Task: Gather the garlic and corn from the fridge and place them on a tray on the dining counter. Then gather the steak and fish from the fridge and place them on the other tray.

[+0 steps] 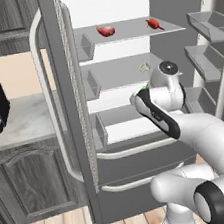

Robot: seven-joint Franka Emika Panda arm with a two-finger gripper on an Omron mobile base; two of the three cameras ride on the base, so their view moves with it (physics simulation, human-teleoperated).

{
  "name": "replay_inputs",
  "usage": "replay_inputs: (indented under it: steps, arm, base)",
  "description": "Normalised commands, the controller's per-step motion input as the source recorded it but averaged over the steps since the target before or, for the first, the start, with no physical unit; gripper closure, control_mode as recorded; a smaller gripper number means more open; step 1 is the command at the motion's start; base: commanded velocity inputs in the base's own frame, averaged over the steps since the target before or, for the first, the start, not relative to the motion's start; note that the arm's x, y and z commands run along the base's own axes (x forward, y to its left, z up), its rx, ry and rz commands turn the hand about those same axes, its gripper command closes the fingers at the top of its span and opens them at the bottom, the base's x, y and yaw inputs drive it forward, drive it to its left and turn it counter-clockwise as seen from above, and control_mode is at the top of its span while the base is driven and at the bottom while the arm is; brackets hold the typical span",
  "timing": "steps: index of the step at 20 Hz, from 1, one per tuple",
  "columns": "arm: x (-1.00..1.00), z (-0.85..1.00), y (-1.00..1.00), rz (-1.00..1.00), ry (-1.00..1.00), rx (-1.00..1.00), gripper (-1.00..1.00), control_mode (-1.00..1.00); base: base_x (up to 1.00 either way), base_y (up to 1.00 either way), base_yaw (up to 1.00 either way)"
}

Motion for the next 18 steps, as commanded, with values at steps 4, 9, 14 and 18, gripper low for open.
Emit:
replay_inputs:
  steps: [4, 9, 14, 18]
  arm:
    - [0.00, 0.00, 0.00, 0.00, 0.05, -0.09, 1.00, -1.00]
    - [0.00, 0.00, 0.00, 0.00, 0.00, 0.00, 1.00, -1.00]
    - [0.00, 0.00, 0.00, 0.00, 0.00, 0.00, 1.00, -1.00]
    - [0.00, 0.00, 0.00, 0.00, 0.00, 0.00, 1.00, -1.00]
  base:
    - [0.00, 0.00, 0.00]
    - [0.00, 0.00, 0.00]
    - [0.00, 0.00, 0.00]
    - [0.00, 0.00, 0.00]
